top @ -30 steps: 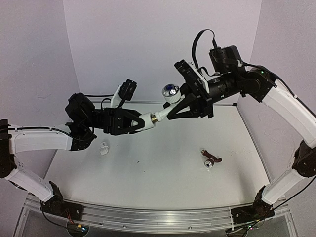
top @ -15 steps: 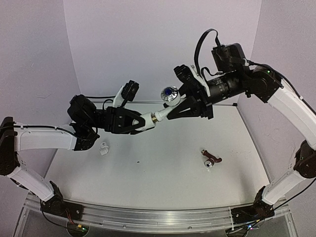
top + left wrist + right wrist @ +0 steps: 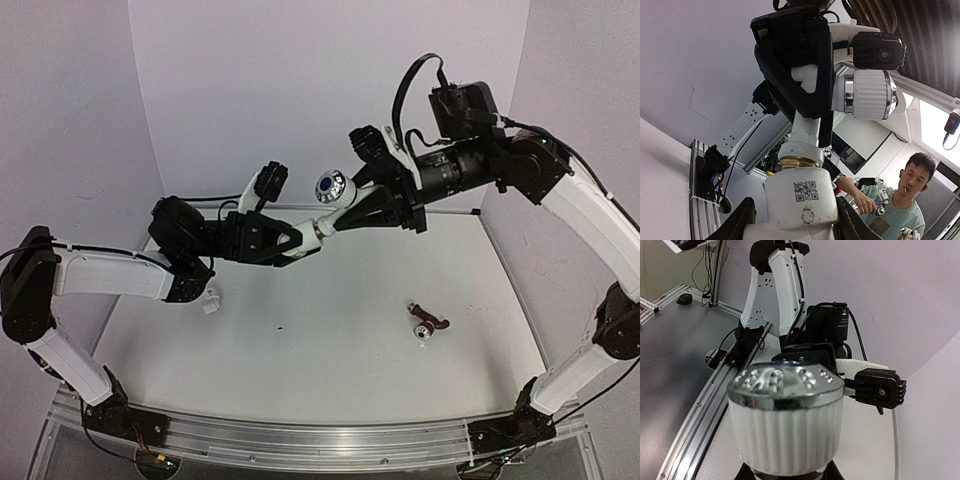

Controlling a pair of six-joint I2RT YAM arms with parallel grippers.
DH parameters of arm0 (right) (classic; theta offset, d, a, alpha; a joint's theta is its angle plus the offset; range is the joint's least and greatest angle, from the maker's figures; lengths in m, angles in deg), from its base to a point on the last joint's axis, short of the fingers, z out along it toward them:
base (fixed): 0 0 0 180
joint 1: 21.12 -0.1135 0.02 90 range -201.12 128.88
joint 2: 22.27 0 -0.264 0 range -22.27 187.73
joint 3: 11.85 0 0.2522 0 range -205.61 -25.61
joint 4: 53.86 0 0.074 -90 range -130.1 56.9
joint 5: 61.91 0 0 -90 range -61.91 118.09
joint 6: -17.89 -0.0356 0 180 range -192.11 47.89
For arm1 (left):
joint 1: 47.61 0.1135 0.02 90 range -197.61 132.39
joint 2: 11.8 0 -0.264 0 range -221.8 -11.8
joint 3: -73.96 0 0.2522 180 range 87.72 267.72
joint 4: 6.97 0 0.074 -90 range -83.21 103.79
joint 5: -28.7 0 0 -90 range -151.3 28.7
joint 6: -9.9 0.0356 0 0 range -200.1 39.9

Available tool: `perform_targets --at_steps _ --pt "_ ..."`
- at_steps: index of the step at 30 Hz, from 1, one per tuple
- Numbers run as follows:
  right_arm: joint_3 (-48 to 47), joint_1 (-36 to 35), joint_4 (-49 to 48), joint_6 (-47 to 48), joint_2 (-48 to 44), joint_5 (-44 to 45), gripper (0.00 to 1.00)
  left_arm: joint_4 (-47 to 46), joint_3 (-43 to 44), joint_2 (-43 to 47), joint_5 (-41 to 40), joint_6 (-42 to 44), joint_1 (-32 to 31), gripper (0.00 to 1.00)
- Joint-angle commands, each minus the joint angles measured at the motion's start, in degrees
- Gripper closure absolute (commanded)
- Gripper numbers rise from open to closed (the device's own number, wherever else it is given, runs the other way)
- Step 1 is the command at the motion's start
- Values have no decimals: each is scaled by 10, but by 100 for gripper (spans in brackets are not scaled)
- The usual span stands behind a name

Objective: Install the water faucets

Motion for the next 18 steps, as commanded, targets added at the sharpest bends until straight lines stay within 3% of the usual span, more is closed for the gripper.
perform_targets --at_steps 1,5,18 --pt "0 -10 -62 3 15 37 100 -5 30 29 -22 22 -9 98" --pt "36 -10 -61 6 10 16 100 -19 24 35 -33 20 -9 98" --pt "-6 -9 19 19 23 46 100 35 13 80 -39 68 -9 100"
